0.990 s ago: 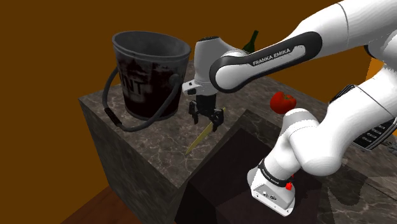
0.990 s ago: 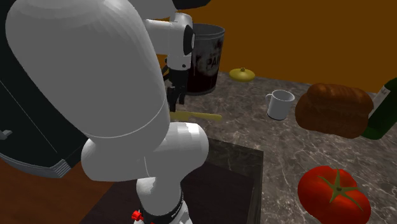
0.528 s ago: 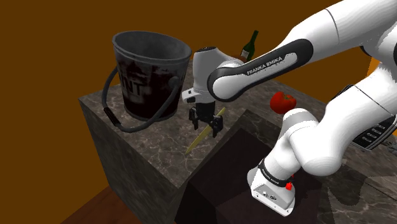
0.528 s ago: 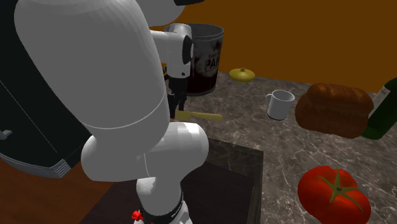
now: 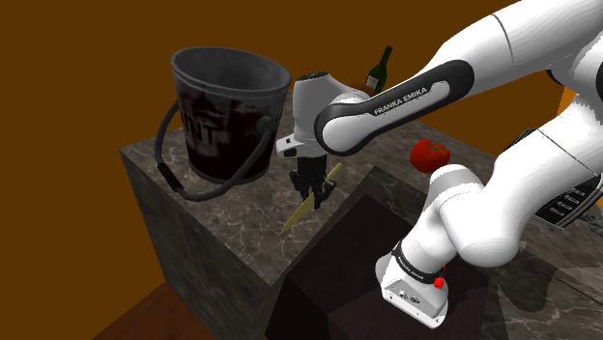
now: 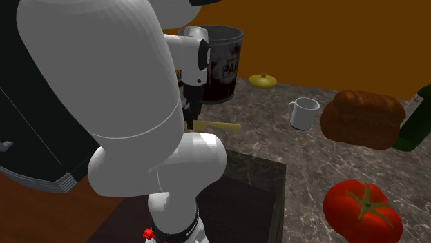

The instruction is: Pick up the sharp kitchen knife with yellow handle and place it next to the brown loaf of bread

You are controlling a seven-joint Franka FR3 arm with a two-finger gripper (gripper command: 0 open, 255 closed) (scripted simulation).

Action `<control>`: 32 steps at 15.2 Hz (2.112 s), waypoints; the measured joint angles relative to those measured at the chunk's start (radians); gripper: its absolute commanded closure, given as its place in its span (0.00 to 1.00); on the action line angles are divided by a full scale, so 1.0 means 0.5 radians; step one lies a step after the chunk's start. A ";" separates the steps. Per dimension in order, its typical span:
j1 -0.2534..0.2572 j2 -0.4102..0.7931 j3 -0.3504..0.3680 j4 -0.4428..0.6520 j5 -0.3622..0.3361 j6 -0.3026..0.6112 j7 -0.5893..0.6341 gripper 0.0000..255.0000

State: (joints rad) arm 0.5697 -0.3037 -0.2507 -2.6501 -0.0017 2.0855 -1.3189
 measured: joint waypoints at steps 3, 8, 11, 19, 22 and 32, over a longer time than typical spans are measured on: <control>0.000 0.000 0.000 0.000 0.000 0.000 0.000 1.00; 0.000 0.000 0.000 0.000 0.000 0.000 0.000 1.00; -0.006 -0.051 0.004 0.026 -0.011 -0.075 0.010 1.00; -0.013 -0.174 0.023 0.142 -0.026 -0.311 0.039 1.00; -0.015 -0.229 0.034 0.185 -0.030 -0.407 0.054 1.00; -0.013 -0.338 0.063 0.378 -0.029 -0.708 0.088 1.00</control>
State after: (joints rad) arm 0.5631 -0.4726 -0.2193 -2.4610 -0.0160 1.7315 -1.2749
